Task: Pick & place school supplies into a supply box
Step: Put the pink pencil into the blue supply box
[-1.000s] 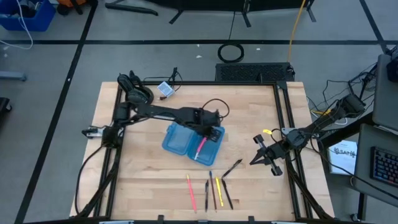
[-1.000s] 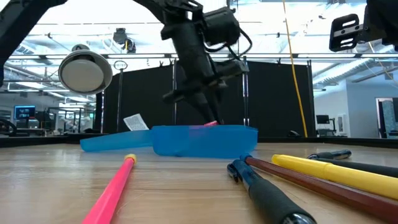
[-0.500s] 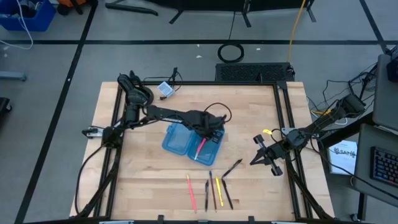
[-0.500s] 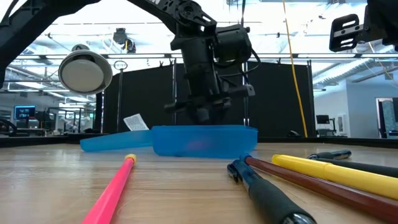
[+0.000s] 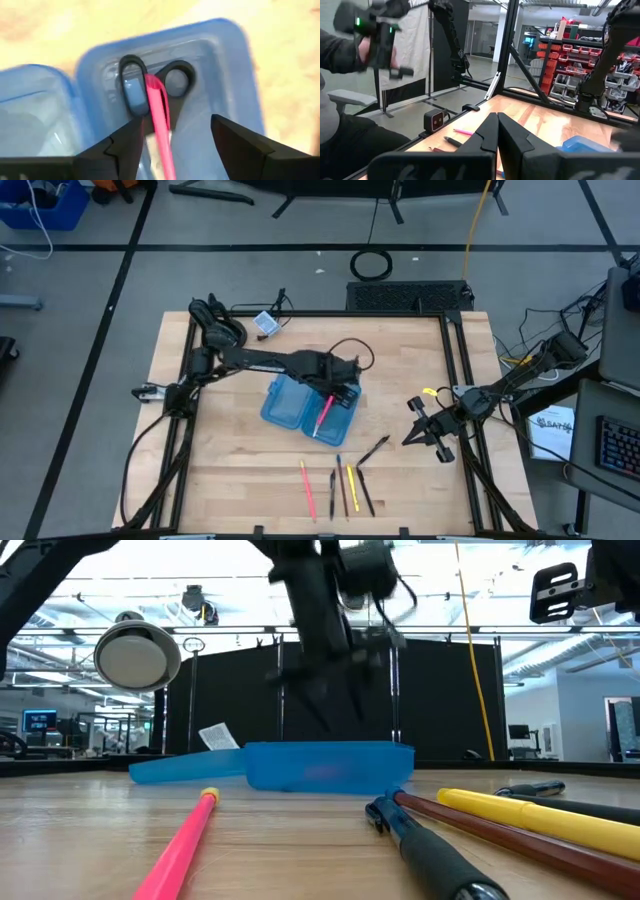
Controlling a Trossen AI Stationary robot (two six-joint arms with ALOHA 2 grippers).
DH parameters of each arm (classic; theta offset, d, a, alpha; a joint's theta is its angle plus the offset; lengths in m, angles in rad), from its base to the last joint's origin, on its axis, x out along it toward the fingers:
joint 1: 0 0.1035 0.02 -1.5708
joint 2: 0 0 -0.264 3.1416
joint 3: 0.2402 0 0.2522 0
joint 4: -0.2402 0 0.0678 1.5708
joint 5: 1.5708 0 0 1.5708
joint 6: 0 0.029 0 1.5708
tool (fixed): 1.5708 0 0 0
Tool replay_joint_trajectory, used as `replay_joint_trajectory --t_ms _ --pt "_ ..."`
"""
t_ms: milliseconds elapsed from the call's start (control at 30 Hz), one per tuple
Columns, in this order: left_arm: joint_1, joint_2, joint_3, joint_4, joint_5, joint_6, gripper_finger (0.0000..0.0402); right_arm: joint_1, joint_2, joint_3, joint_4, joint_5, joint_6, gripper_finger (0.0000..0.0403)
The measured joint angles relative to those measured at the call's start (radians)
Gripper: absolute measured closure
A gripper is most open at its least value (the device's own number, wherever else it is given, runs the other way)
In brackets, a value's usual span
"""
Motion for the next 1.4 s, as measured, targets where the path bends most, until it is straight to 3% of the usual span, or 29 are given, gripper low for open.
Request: replay_joint_trajectory --t_ms 100,233,333,400,467,600,767,933,1100,1267,1400 --pt "-0.016 -0.089 0.014 -0.05 -0.014 0.118 0.0171 0.0 0.0 0.0 0.0 0.0 0.0 0.0403" --pt "-0.1 -0.262 -0.004 -0.115 -0.123 0.263 0.0209 0.0 0.0 0.0 -0.014 -0.001 0.041 0.0403" --pt "-0.181 -0.408 -0.059 -0.115 -0.238 0.304 0.0254 0.0 0.0 0.0 -0.045 -0.001 0.066 0.0403" --pt "-0.246 -0.514 -0.129 -0.094 -0.373 0.298 0.0288 0.0 0.001 0.0 -0.071 0.0 0.083 0.0403" --pt "-0.312 -0.623 -0.237 -0.03 -0.475 0.284 0.0324 0.0 0.001 0.0 -0.091 0.0 0.1 0.0403" --pt "-0.413 -0.811 -0.544 0.239 -0.543 0.313 0.039 0.0 0.001 0.0 -0.095 0.0 0.104 0.0403" --pt "-0.456 -0.947 -0.908 0.654 -0.47 0.371 0.0392 -0.004 0.001 0.0 -0.089 0.002 0.036 0.0403" --pt "-0.453 -0.967 -1.153 0.991 -0.42 0.293 0.0395 -0.018 0.001 0.0 -0.065 0.014 -0.056 0.0403" --pt "-0.467 -0.915 -1.302 1.223 -0.382 0.282 0.0398 -0.037 0.001 0.0 -0.045 0.06 -0.08 0.0403" --pt "-0.473 -0.82 -1.329 1.297 -0.369 0.23 0.0395 -0.042 0.001 0.0 -0.044 0.056 -0.059 0.0403" --pt "-0.483 -0.738 -1.3 1.336 -0.345 0.283 0.0397 -0.042 0.001 0.0 -0.041 0.056 -0.061 0.0403"
